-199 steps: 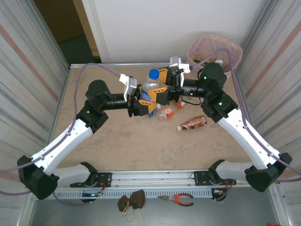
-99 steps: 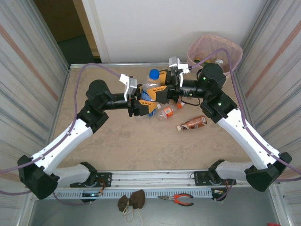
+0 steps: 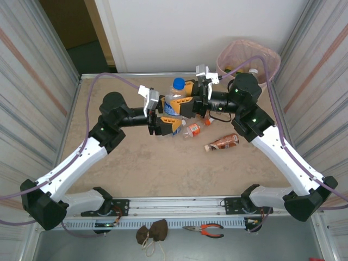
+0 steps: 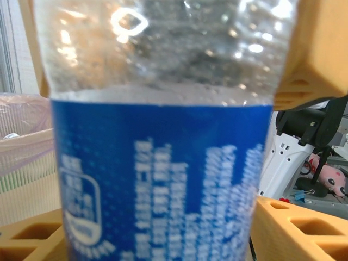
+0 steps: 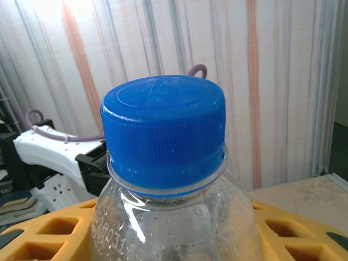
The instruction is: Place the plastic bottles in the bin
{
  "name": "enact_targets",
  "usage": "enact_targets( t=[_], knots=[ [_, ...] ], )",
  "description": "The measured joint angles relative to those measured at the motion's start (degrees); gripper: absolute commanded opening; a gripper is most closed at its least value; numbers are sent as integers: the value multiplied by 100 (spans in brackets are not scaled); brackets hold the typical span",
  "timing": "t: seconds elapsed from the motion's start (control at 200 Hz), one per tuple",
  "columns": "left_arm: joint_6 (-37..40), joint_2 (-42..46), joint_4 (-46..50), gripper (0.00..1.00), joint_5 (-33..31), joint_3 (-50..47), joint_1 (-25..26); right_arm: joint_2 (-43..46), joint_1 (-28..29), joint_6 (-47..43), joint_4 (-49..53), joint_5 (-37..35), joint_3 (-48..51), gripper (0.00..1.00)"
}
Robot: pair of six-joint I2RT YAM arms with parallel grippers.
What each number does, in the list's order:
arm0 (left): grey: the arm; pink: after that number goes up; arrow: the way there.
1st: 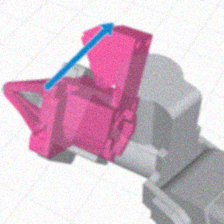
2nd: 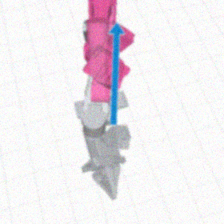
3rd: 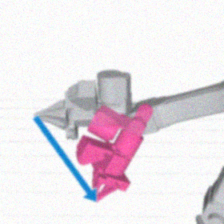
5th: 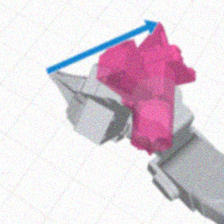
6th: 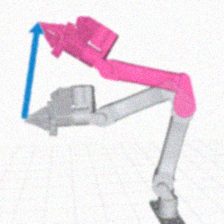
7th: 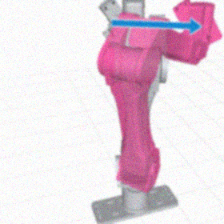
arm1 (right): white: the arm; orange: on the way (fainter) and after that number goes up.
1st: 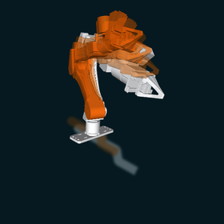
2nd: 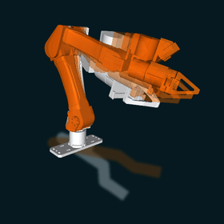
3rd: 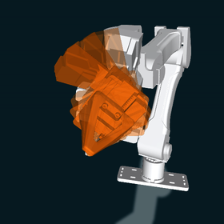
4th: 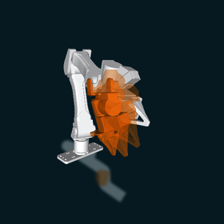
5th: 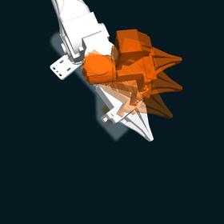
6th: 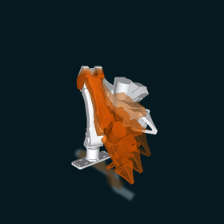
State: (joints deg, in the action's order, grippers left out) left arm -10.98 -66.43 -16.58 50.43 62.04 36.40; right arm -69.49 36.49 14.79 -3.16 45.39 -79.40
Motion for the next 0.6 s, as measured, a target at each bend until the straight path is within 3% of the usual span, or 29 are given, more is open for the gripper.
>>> enact_targets(
  t=[0.296, 0.601],
  knots=[
    [114, 28, 96, 82, -400, -2, -2, 199, -570, 7, 369, -232, -35, 46],
    [264, 439, 192, 82, -553, -98, 0, 273, -2000, -442, 1102, -815, -354, 46]
  ],
)
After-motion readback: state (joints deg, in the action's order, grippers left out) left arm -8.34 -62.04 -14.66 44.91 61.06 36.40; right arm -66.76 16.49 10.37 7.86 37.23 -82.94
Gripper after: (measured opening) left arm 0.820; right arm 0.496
